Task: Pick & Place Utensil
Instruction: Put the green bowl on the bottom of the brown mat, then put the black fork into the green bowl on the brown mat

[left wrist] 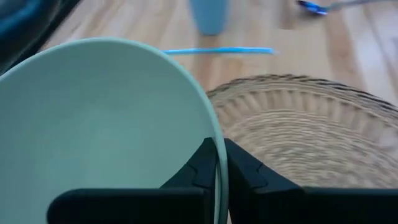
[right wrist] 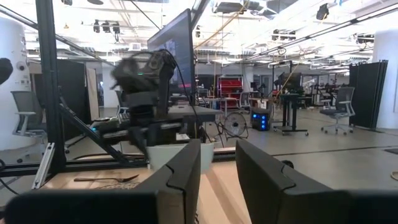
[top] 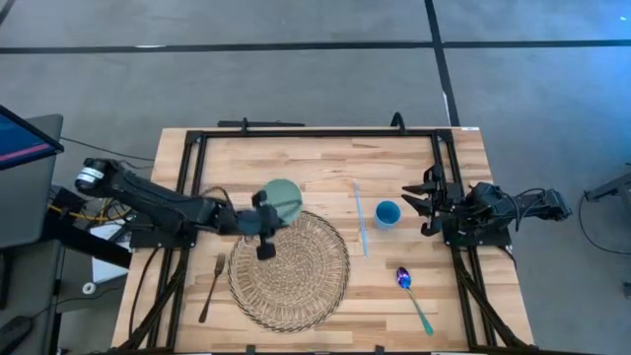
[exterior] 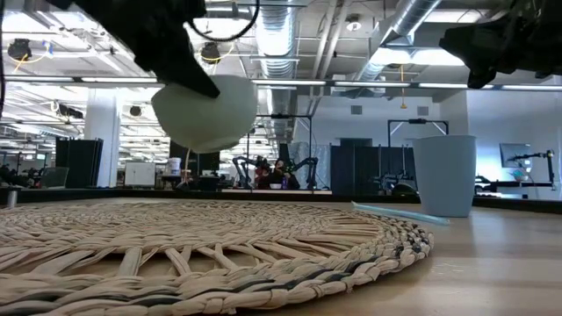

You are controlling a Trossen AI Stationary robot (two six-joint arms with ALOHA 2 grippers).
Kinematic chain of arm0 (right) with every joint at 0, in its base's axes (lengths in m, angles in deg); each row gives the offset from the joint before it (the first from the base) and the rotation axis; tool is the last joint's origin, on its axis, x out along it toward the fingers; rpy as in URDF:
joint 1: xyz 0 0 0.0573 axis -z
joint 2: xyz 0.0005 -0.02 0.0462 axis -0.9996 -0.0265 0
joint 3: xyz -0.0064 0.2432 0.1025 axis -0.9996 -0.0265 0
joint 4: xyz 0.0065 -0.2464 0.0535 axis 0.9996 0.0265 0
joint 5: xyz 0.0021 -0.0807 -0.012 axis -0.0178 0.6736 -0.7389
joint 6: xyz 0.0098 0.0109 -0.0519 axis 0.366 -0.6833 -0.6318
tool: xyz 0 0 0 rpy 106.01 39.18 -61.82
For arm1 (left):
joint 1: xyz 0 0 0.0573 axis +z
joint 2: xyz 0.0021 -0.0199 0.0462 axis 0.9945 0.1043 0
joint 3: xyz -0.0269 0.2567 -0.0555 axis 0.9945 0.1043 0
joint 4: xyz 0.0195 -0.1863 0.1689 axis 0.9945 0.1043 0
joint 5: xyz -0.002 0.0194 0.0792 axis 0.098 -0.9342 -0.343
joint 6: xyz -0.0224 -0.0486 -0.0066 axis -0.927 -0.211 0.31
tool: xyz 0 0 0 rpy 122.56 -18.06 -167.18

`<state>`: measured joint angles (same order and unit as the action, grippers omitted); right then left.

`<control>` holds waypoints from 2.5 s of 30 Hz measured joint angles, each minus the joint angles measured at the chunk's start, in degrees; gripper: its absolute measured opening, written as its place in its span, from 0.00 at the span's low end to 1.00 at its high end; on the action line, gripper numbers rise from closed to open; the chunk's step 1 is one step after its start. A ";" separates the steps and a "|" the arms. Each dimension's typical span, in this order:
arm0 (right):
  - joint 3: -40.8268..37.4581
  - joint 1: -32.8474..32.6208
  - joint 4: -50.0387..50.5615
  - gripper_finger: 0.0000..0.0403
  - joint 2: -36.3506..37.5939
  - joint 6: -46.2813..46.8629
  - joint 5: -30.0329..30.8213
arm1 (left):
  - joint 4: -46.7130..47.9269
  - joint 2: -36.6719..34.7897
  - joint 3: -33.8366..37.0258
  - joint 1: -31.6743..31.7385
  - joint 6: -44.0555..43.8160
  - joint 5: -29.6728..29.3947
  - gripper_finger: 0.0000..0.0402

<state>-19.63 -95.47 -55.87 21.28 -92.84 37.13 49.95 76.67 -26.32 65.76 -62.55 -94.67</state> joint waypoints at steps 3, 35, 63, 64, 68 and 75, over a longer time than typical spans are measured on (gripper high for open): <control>0.01 0.00 0.00 0.24 0.00 -0.01 0.00 | 0.06 4.73 -2.81 -4.75 0.02 -1.02 0.04; 0.07 0.02 1.53 0.24 0.00 1.95 -0.17 | -7.59 24.86 -10.42 -26.85 -9.90 0.33 0.03; 0.07 0.00 4.76 0.24 0.02 7.50 -0.18 | -10.06 25.20 -10.40 -26.62 -18.72 1.02 0.19; 0.07 0.00 4.76 0.24 0.02 7.50 -0.20 | -10.31 25.12 -10.40 -26.59 -18.70 1.03 0.20; 0.07 0.00 4.76 0.24 0.02 7.50 -0.17 | -10.89 24.00 -10.40 -26.59 -18.71 0.89 0.23; 0.07 0.00 5.87 0.24 0.01 7.50 -0.19 | -11.47 19.63 -10.40 -25.58 -18.69 0.60 0.27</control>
<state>-19.56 -95.47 -50.00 21.29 -85.34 36.94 38.47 96.30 -36.71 40.19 -81.24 -94.07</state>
